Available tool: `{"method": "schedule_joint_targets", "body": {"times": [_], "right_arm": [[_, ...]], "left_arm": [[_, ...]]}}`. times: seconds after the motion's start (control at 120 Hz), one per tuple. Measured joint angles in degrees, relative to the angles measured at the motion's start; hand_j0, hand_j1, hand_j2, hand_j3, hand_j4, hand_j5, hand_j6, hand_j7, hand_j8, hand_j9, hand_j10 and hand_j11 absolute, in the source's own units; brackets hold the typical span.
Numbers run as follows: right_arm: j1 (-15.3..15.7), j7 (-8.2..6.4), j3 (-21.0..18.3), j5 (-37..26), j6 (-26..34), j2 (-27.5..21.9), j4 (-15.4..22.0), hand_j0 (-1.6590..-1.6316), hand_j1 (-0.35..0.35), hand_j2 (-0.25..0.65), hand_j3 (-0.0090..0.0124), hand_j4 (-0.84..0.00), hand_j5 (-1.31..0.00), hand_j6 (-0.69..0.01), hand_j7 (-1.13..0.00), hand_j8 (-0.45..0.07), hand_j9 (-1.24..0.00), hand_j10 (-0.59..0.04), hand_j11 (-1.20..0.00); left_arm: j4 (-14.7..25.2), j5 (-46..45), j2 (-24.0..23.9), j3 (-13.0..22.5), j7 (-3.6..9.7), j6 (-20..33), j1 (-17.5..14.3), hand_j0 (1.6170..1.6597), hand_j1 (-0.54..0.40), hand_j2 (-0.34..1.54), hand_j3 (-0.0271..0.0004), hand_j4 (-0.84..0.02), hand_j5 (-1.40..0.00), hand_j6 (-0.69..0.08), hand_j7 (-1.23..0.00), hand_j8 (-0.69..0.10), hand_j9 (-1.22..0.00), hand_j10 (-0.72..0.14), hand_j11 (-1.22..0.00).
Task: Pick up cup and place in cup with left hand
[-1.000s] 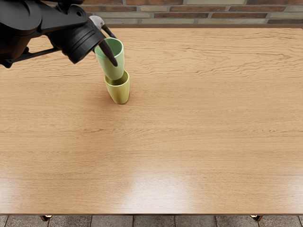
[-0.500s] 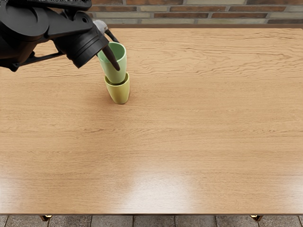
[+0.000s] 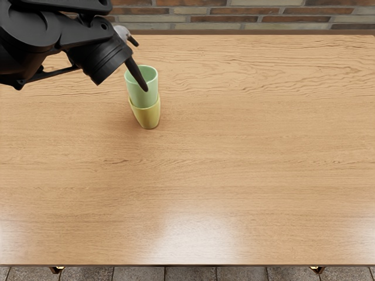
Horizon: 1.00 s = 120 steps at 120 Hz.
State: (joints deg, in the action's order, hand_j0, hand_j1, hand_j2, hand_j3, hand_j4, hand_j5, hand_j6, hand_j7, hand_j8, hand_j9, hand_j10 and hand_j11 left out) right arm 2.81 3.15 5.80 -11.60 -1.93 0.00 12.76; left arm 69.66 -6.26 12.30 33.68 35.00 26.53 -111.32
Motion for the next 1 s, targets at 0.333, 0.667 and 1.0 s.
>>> {"method": "schedule_joint_targets", "body": {"times": [0.333,0.667,1.0], "right_arm": [[0.01,0.01,0.00,0.00,0.00,0.00,-0.02,-1.6581,-0.320,-0.005,0.0000,-0.024,-0.03,-0.024,-0.03,-0.024,-0.03,-0.024,-0.03],[0.02,0.01,0.00,0.00,0.00,0.00,-0.01,-1.6581,-0.320,-0.005,0.0000,-0.024,-0.03,-0.024,-0.03,-0.024,-0.03,-0.024,-0.03],[0.01,0.01,0.00,0.01,0.00,0.00,0.06,-1.6581,-0.320,-0.005,0.0000,-0.024,-0.03,-0.024,-0.03,-0.024,-0.03,-0.024,-0.03]], "left_arm": [[0.23,-0.06,0.00,-0.94,0.00,0.17,0.42,1.6580,0.205,0.03,0.0000,-0.123,-0.16,-0.118,-0.16,-0.117,-0.16,-0.123,-0.16],[5.47,-0.47,1.85,-2.50,0.00,2.24,-0.45,1.6580,0.227,0.02,0.0000,-0.104,-0.13,-0.104,-0.13,-0.103,-0.13,-0.104,-0.13],[13.02,-1.00,3.00,-2.95,0.00,7.03,-4.61,1.6581,0.230,0.02,0.0000,-0.101,-0.13,-0.102,-0.13,-0.102,-0.13,-0.101,-0.13]]}}
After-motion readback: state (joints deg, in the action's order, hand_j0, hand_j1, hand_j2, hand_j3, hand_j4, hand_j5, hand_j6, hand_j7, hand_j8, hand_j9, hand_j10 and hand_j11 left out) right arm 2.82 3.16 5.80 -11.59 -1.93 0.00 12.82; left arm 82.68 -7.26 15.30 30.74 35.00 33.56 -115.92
